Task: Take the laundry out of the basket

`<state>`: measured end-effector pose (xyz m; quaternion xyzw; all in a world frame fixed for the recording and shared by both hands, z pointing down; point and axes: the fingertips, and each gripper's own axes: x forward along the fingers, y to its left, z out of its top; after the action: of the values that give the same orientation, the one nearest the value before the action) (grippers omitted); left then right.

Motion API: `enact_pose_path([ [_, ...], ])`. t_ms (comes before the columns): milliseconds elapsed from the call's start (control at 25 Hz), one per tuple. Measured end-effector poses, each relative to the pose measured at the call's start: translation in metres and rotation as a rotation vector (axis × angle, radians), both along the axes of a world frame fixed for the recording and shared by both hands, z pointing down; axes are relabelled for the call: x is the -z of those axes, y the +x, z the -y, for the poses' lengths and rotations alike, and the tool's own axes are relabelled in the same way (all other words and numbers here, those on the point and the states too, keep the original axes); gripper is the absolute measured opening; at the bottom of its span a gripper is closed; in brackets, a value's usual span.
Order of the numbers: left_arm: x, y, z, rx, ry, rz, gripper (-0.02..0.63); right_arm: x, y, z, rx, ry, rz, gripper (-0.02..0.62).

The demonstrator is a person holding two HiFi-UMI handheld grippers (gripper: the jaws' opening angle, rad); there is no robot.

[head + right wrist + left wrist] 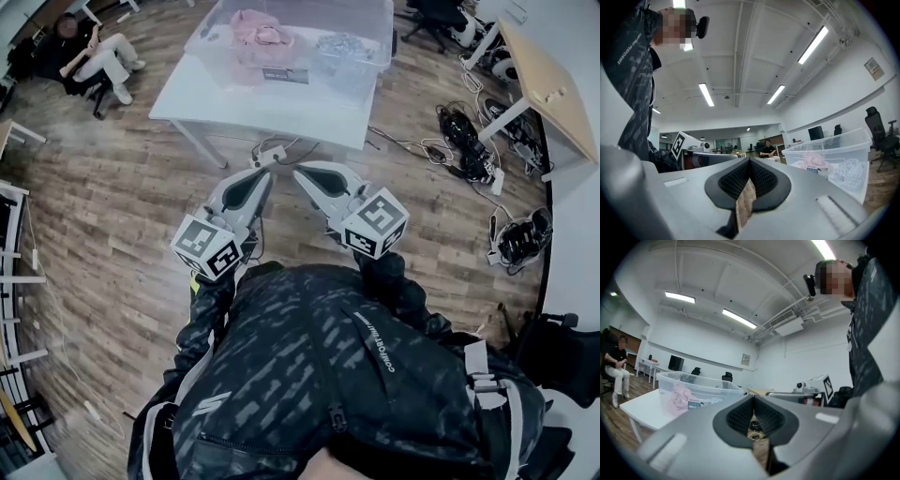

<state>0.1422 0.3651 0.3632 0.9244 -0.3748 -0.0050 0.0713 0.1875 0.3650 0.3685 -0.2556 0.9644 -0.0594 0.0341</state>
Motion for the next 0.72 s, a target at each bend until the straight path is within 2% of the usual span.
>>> enact_pose_path([
  [160,-0.002,0.001,0.005,0.019,-0.01,0.006,0.011,0.0,0.003,0.002,0.035,0.005,0.004,0.0],
  [720,-0.017,-0.011,0.031,0.036,-0.047,-0.01,0.011,-0.018,-0.002,0.028,0.031,-0.029,-0.043,0.0],
])
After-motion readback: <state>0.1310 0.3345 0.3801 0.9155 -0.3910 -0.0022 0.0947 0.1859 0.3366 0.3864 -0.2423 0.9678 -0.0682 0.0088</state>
